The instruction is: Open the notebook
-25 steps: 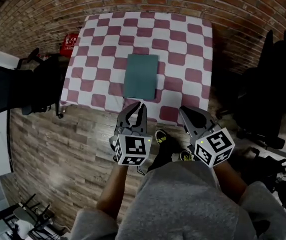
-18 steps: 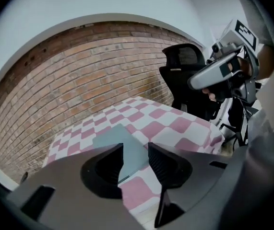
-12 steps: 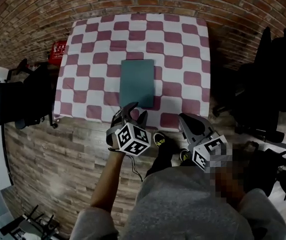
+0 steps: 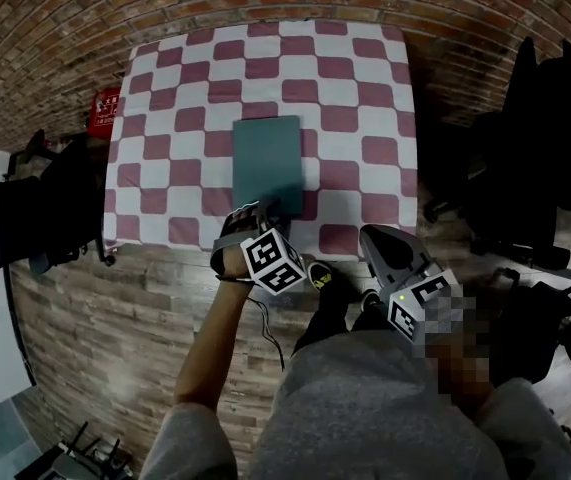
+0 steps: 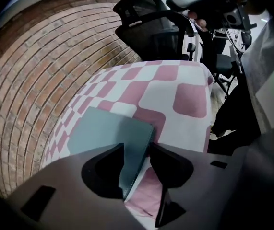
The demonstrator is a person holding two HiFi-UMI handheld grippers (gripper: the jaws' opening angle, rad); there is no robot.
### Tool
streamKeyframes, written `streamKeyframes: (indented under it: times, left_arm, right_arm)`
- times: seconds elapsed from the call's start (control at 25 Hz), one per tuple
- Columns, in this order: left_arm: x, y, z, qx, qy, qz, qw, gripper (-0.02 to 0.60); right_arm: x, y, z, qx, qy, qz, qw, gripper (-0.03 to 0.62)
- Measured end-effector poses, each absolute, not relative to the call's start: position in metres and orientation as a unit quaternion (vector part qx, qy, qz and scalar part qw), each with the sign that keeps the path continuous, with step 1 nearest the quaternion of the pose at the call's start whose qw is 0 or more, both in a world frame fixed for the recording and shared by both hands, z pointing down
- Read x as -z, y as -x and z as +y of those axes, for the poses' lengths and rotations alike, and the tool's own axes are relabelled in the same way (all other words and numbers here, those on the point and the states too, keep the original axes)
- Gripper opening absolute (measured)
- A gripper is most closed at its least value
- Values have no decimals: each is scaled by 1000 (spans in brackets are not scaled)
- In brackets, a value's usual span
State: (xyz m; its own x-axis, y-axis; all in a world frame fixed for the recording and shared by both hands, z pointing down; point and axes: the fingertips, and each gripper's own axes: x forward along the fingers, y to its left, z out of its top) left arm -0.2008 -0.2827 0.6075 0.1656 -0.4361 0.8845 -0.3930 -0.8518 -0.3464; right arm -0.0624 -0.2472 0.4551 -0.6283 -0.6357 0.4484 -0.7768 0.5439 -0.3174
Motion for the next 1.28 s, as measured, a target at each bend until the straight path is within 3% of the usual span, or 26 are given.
streamKeyframes:
  times: [0.12,0.28,0.72,1.0,1.28]
  left_arm:
    - [-607,200,-283,590,765,256,22,170]
    - [-610,200,-278,607,761,227,37,118]
    - [-607,193,-280,628,745,220,47,115]
    - [-600,196,-280,589,766,254,36,35]
    - [-608,192,-277,616,746,237,90,77]
  right_arm:
    - [-453,60,-248,-249,-412,-866,139,26]
    - [-451,57,-245,-244,-420,-864,137,26]
    - [-441,37,-238,-238,-443,-855,127,26]
    - [-440,39,-244,-237,-429,-863,121,26]
    - [-435,40,-256,-238,-421,-868,114,27]
